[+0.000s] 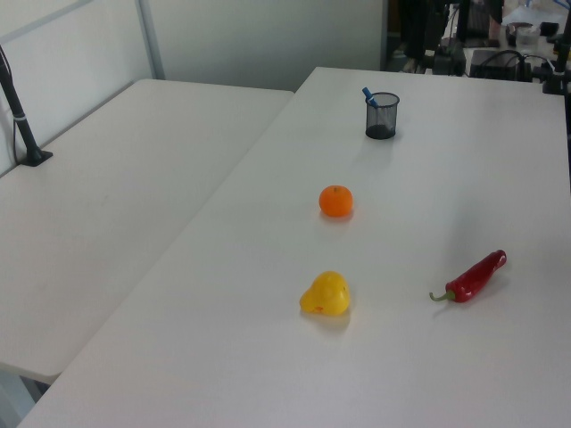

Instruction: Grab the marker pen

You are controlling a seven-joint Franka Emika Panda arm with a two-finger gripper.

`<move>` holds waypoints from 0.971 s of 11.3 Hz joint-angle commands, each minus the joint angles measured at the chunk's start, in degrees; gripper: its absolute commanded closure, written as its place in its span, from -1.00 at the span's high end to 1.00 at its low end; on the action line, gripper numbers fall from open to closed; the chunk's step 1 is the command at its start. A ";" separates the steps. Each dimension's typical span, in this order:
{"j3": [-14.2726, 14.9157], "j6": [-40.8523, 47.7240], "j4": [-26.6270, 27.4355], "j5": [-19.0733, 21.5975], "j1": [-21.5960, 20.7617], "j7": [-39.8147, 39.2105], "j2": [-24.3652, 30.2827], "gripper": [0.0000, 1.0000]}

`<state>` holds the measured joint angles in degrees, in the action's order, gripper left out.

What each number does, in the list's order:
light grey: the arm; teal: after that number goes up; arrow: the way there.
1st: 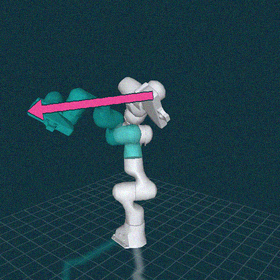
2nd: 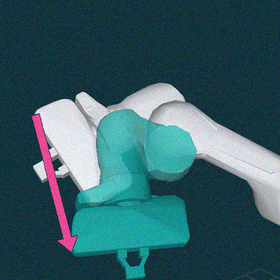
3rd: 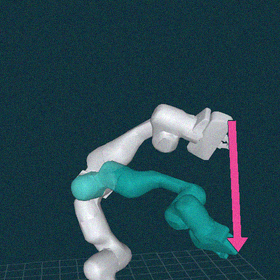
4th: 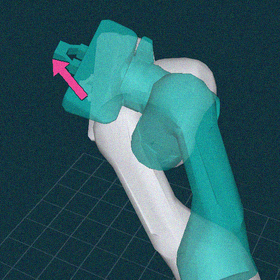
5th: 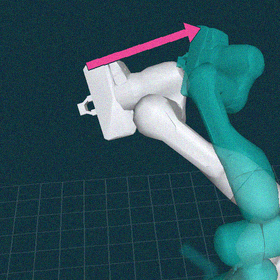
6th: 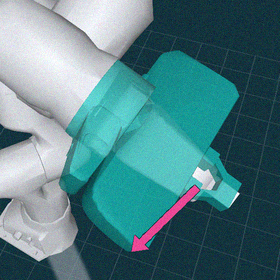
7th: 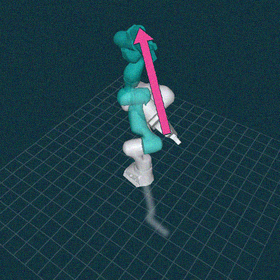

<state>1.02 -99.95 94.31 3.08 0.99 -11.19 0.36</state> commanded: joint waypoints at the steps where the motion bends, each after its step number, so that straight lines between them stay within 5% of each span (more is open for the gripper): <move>1: 1.09 -1.21 1.40 -0.27 -1.34 -0.94 0.96 1.00; 11: 1.09 -1.65 1.76 -0.27 -1.51 -1.02 0.43 1.00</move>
<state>1.02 -99.97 94.83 3.08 0.78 -11.19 0.32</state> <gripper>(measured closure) 0.000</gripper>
